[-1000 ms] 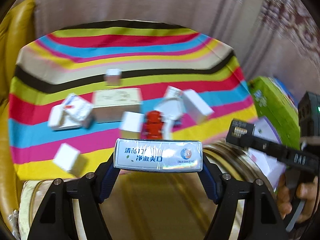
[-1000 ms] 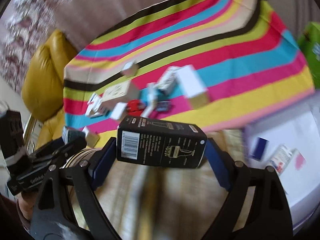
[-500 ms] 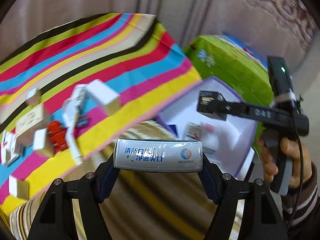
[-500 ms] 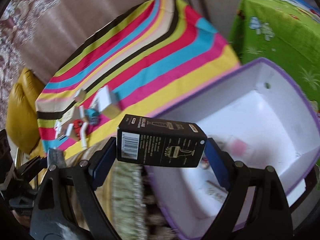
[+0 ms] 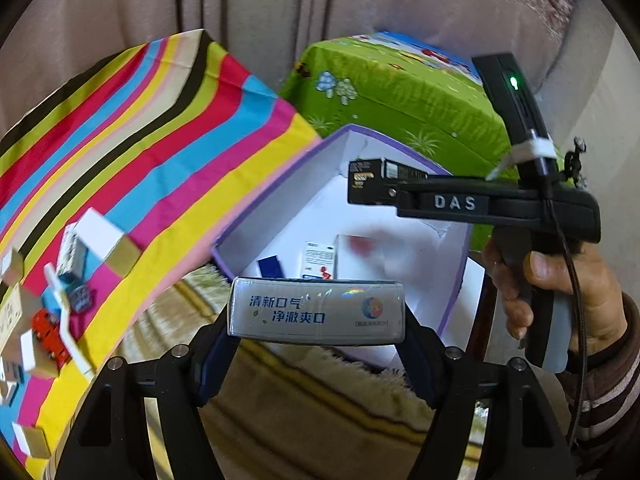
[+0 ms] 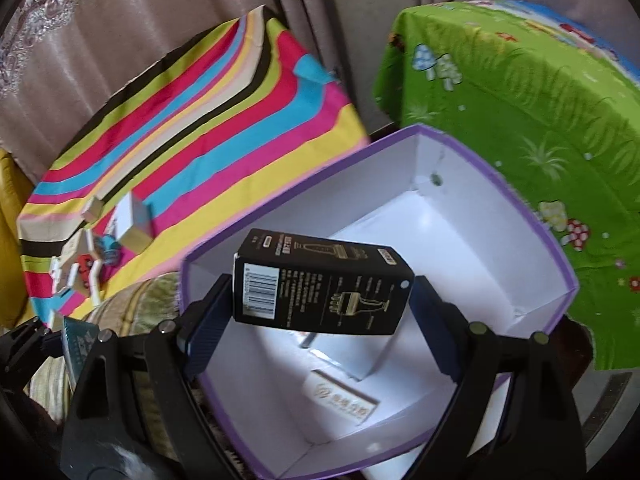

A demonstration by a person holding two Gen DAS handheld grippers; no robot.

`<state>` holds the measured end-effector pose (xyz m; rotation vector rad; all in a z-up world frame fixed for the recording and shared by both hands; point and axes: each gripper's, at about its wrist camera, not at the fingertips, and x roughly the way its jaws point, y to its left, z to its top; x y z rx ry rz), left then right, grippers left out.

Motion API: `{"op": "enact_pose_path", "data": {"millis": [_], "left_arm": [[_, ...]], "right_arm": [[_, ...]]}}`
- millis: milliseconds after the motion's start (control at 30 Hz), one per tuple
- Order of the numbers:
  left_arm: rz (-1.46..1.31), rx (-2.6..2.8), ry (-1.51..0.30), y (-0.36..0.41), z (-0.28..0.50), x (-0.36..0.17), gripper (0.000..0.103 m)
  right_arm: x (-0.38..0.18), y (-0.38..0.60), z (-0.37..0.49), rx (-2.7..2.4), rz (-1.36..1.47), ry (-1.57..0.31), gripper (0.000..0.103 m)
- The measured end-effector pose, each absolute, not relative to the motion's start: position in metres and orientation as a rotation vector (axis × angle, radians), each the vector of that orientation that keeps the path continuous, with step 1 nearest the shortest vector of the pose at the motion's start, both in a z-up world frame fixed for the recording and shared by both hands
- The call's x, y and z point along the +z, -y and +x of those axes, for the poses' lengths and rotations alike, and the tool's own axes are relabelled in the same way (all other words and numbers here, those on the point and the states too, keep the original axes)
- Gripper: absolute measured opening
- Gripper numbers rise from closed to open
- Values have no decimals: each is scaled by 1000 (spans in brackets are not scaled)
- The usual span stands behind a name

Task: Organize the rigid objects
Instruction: 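Carry both boxes into the cardboard box and open both grippers, then move both grippers back to the cloth toward the small white cube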

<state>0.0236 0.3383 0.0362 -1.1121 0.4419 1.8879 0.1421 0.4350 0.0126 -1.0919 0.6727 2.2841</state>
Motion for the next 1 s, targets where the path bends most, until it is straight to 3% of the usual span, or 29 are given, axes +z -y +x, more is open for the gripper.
{"op": "enact_pose_path", "data": {"millis": [100,200,700,900,1000], "left_arm": [[-1107,1842,-473,-347,29,32,75],[-1103,1816,-499,-350,35,29,84],[-1044,1950,-314,-318,22,55,85],[-968,2216,-519,-302,14,67,85],[-946,2273,-535,-289,7,70,85]], "right_arm": [[17,-439,145,2263,-1067,-638,89],[20,-442,147,2224,-1036,-597,89],[21,-439,145,2247,-1028,-647,91],[31,-429,141,2277,-1000,-587,91],[41,-422,137,2302,-982,-540,91]]}}
